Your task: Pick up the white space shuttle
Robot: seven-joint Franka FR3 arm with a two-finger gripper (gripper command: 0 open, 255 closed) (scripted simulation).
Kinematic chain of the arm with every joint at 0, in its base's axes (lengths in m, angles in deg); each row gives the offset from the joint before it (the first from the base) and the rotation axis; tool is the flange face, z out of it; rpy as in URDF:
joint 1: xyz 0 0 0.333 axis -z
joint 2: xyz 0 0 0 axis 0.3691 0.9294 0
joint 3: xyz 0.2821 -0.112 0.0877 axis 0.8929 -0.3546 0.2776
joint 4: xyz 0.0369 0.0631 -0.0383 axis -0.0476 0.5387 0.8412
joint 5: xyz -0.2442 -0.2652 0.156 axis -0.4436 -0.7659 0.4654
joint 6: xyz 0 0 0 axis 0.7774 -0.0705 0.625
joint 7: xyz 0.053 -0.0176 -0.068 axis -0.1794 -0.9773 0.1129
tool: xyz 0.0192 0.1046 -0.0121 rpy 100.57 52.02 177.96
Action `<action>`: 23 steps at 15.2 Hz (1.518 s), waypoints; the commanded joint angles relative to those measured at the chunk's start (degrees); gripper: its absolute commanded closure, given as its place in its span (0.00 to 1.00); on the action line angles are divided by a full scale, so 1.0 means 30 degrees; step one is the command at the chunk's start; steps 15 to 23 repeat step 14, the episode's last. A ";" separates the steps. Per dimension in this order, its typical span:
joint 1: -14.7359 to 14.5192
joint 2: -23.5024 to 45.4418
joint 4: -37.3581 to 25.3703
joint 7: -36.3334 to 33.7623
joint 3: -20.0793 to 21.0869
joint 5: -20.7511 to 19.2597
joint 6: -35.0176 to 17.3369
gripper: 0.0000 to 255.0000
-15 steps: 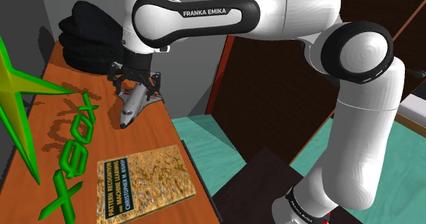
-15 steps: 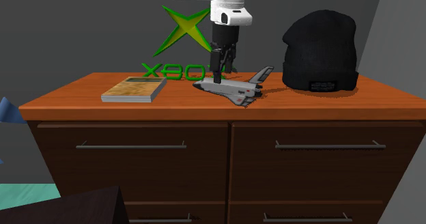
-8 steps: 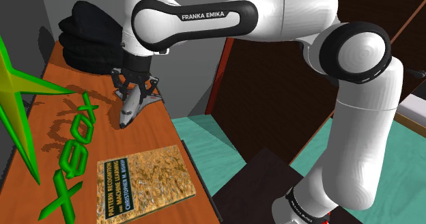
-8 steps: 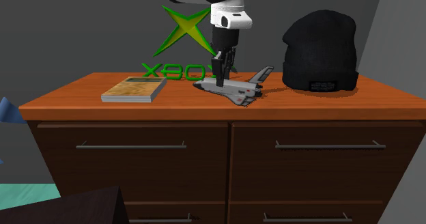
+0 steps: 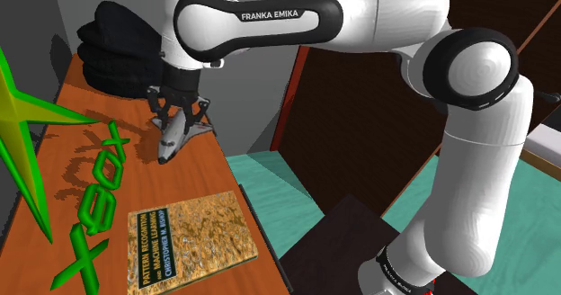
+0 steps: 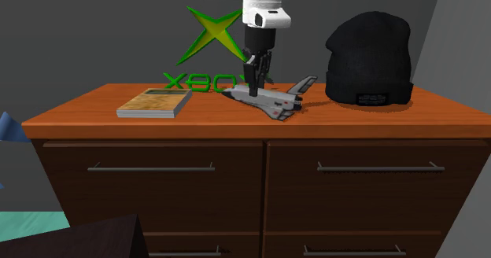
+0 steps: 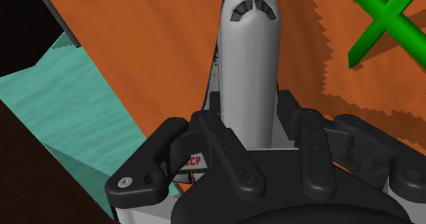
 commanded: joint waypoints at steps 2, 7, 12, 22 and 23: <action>-0.0011 -0.0149 -0.0556 -0.0001 0.0041 0.0065 0.0686 1.00; -0.0067 -0.0280 -0.1664 -0.0024 0.0092 0.0126 0.1909 1.00; -0.0170 -0.0288 -0.2946 -0.0075 0.0131 0.0132 0.3187 1.00; -0.0173 -0.0288 -0.2986 -0.0076 0.0132 0.0131 0.3227 1.00; -0.0173 -0.0288 -0.2986 -0.0076 0.0132 0.0131 0.3227 1.00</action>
